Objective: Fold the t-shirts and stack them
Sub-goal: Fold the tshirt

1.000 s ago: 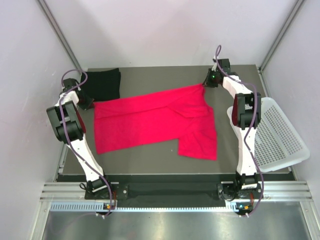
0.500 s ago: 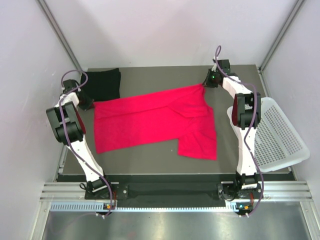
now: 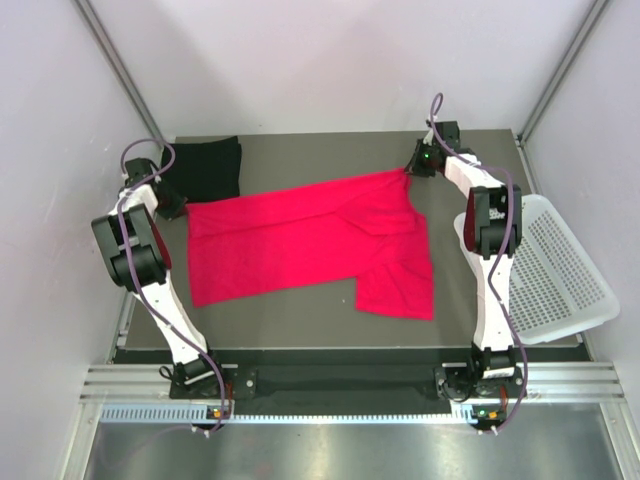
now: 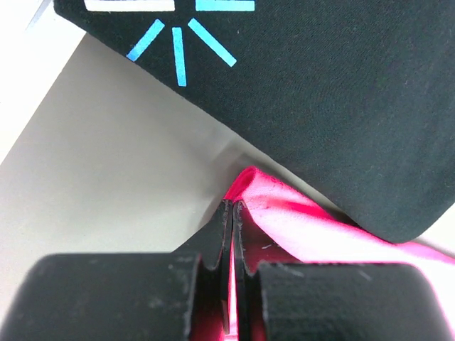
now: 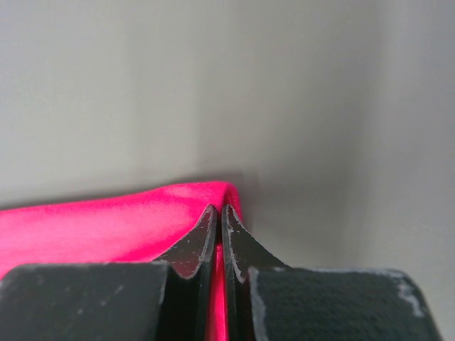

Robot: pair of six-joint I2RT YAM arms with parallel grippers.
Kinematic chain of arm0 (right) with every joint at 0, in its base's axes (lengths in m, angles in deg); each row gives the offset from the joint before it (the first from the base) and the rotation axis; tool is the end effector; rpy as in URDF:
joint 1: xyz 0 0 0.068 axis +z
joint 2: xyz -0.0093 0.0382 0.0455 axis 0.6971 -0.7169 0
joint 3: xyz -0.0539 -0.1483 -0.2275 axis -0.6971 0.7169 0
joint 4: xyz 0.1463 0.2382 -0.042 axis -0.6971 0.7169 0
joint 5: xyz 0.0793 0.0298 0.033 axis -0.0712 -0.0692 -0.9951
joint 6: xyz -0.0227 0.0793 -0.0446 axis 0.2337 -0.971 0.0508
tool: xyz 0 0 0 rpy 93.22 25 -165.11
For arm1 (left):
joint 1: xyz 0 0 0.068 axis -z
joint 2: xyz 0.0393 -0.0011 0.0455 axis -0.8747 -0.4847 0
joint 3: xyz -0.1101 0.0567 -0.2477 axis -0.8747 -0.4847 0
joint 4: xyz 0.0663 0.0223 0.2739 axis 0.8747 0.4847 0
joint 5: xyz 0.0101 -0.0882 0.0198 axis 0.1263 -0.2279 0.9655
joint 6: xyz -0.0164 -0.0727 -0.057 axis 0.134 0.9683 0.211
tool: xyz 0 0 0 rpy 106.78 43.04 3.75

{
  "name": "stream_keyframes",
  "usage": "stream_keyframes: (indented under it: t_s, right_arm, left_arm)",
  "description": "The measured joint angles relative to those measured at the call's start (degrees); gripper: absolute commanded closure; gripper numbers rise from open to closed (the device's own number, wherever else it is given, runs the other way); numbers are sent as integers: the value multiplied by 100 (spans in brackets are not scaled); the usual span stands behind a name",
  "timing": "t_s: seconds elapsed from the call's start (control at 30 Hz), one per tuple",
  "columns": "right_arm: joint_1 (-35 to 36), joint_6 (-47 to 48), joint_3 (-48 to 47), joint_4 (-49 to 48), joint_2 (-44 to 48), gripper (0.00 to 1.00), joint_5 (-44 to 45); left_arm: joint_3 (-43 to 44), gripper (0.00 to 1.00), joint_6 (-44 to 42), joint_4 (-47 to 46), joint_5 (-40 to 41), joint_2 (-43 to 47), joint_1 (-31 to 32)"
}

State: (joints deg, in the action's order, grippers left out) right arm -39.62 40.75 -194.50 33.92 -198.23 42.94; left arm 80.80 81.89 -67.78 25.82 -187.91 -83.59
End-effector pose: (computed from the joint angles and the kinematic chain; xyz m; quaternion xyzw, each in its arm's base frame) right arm 0.6027 0.0721 0.1192 0.0611 0.9087 0.2082 0.3566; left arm 0.4726 0.1804 0.1240 -0.3747 0.8718 -0.0959 0.3007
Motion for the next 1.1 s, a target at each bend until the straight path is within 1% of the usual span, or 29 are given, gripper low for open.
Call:
stream_keyframes:
  t_s: [0.4,0.67,0.77,0.9,1.0,1.03,1.1]
  right_arm:
    - [-20,-7,-4,2,0,100,-9]
    - [-22,-52,-4,0,0,100,-13]
    - [-22,-92,-4,-13,0,100,-22]
    - [-24,-144,-42,-15,-2,100,-48]
    - [-24,-160,-234,98,-37,90,-81]
    - [-24,-160,-376,186,-66,82,-83]
    - [-31,-142,-684,317,-122,73,-17]
  left_arm:
    - [7,100,129,-61,-2,197,-11]
    - [94,100,142,-160,-79,173,-26]
    - [249,100,136,-243,-125,37,-26]
    - [544,93,92,-306,-190,-286,-26]
    - [807,76,22,-197,-197,-529,-26]
    - [855,70,4,-151,-177,-564,-31]
    - [892,63,-28,-20,-33,-564,-42]
